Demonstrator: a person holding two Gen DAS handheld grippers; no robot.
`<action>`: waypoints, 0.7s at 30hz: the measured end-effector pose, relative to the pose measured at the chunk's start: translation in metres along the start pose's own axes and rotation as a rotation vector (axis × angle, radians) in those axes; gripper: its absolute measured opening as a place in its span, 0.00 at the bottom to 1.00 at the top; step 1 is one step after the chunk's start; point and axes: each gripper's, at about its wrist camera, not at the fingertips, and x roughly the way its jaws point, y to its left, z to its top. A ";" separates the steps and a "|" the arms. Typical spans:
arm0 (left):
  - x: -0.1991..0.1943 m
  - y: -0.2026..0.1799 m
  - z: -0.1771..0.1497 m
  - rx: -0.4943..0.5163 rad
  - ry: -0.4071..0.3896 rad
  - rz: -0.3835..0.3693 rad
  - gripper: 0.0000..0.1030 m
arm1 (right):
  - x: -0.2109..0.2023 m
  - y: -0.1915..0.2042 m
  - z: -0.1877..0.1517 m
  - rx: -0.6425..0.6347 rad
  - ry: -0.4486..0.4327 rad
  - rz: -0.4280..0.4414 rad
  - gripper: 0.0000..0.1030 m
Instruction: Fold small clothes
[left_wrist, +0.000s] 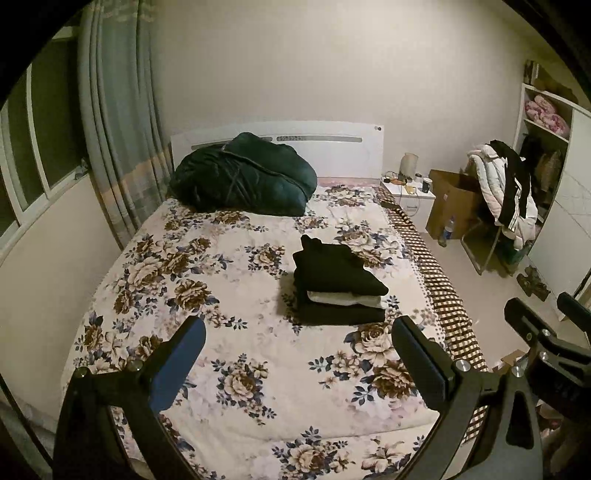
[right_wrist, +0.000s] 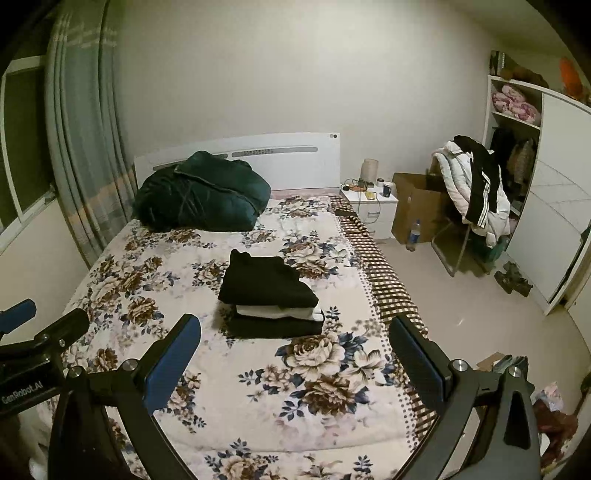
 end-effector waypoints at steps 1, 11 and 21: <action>-0.002 -0.001 0.000 0.002 -0.008 0.001 1.00 | -0.001 0.000 -0.001 0.001 0.002 0.001 1.00; -0.003 0.000 0.003 0.013 -0.008 0.022 1.00 | 0.000 -0.003 -0.001 0.005 0.005 0.002 1.00; -0.004 0.003 0.005 0.018 -0.021 0.024 1.00 | 0.004 -0.003 -0.002 0.011 0.007 0.010 1.00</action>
